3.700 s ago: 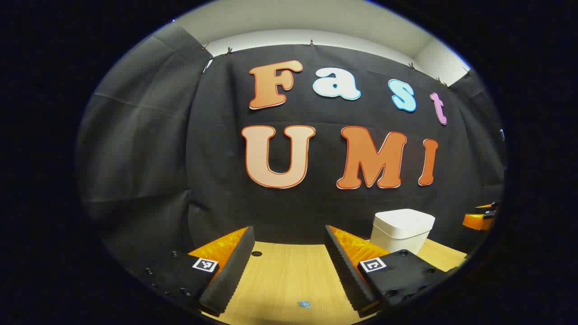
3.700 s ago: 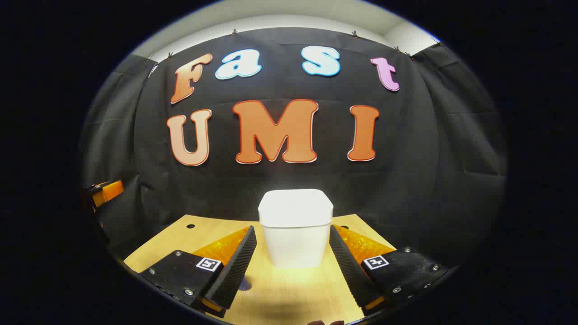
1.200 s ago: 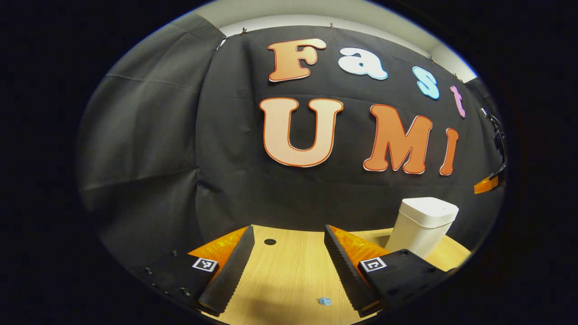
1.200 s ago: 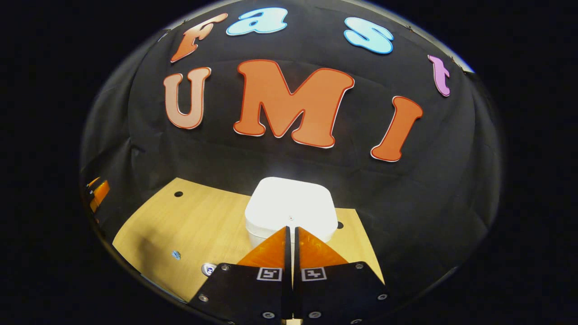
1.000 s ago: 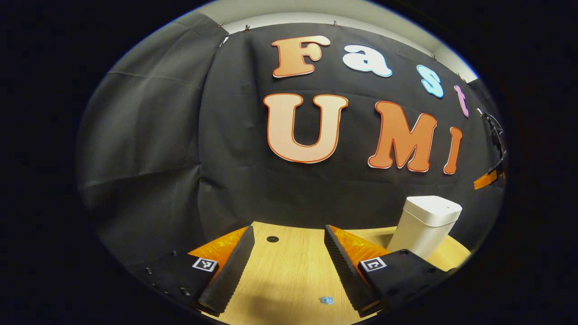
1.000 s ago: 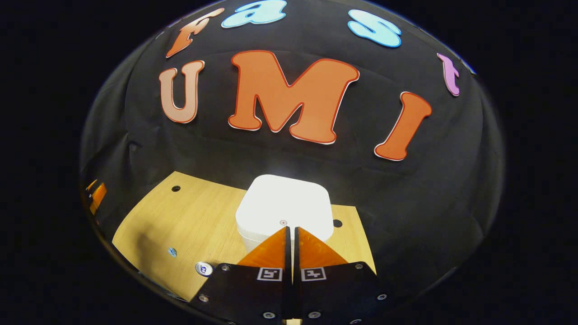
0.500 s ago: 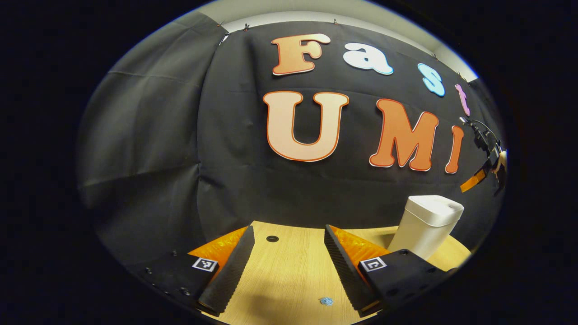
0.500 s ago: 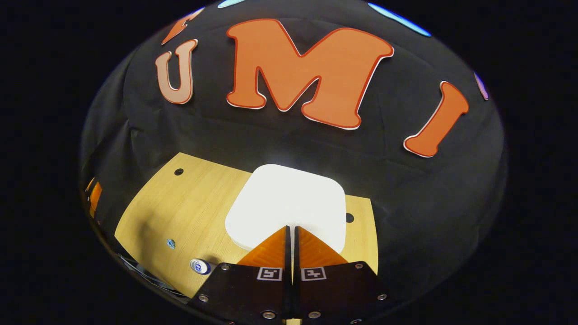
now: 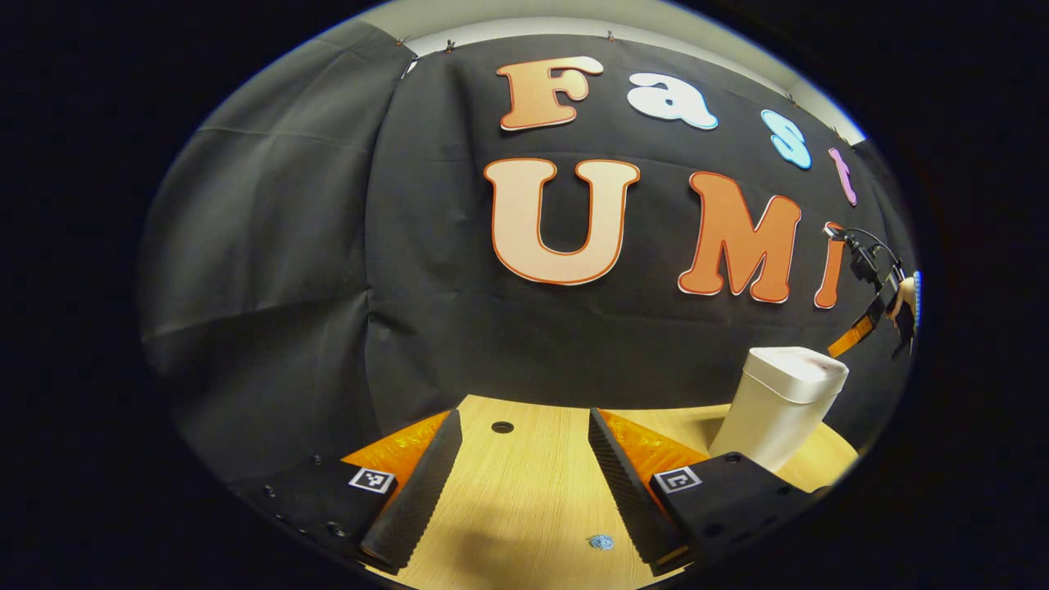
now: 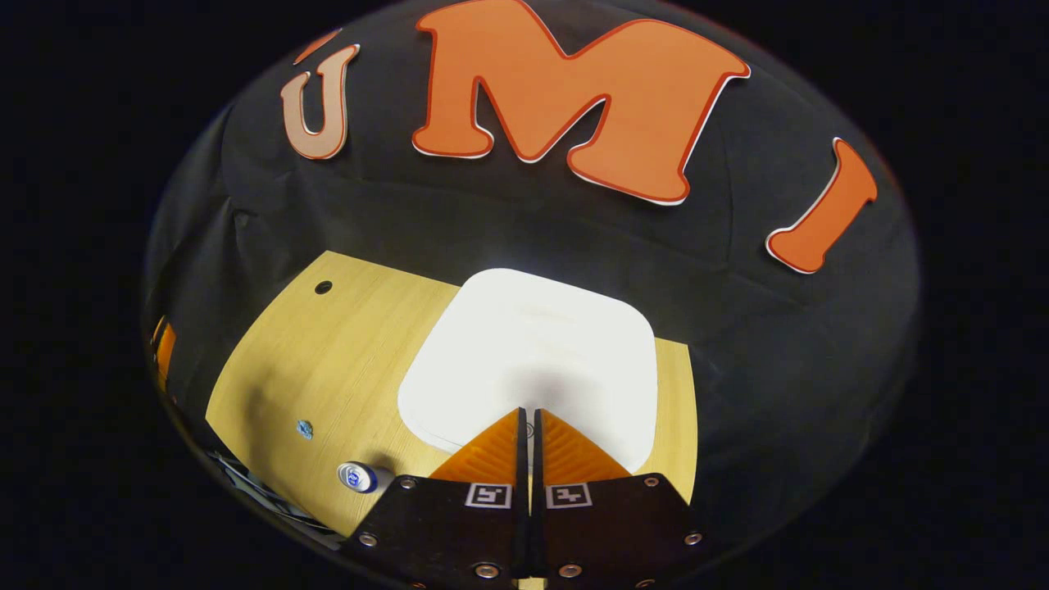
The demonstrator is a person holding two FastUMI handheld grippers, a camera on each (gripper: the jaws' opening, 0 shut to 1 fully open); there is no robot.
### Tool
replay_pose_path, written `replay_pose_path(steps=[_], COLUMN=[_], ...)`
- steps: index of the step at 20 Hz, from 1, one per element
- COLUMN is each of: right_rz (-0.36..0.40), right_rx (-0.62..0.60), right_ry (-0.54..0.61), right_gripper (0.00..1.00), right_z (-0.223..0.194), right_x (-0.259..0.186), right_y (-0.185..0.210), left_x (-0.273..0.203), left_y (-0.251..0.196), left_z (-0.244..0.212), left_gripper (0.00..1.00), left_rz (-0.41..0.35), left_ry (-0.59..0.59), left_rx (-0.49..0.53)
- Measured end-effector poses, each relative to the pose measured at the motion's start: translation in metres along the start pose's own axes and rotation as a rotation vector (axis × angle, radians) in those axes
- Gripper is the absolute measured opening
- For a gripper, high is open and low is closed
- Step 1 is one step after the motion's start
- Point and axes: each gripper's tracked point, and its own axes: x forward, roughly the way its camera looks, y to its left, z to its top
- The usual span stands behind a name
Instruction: Press the lid of the desktop garbage bin to open it, pick up the crumpled paper on the desktop and throw it into the bin, then pick up the pop can on the desktop and drop it into the bin, and finally close the garbage bin lid.
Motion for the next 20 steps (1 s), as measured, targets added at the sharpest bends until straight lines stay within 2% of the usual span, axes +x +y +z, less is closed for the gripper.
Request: replay_pose_path(steps=[9,12,14,16,20], right_rz=[-0.005,0.016,0.033,0.056,0.053], right_rx=[-0.029,0.019,0.1,0.114,0.118], right_ry=[0.009,0.036,0.056,0.066,0.004], right_gripper=[0.01,0.01,0.01,0.01,0.01], right_z=[-0.006,-0.01,-0.012,-0.013,-0.011], right_x=[0.011,0.013,0.014,0.014,0.014], right_y=[0.007,0.007,0.008,0.008,0.007], left_x=[-0.005,-0.006,-0.008,-0.009,-0.012], left_y=[0.009,0.012,0.011,0.009,0.006], left_z=[-0.017,-0.021,-0.022,-0.026,-0.026], left_gripper=[0.98,0.98,0.98,0.99,0.99], left_rz=[0.016,0.021,0.021,0.018,0.015], left_ry=[0.034,0.04,0.045,0.049,0.047], left_rx=[0.006,0.012,0.009,0.005,0.002])
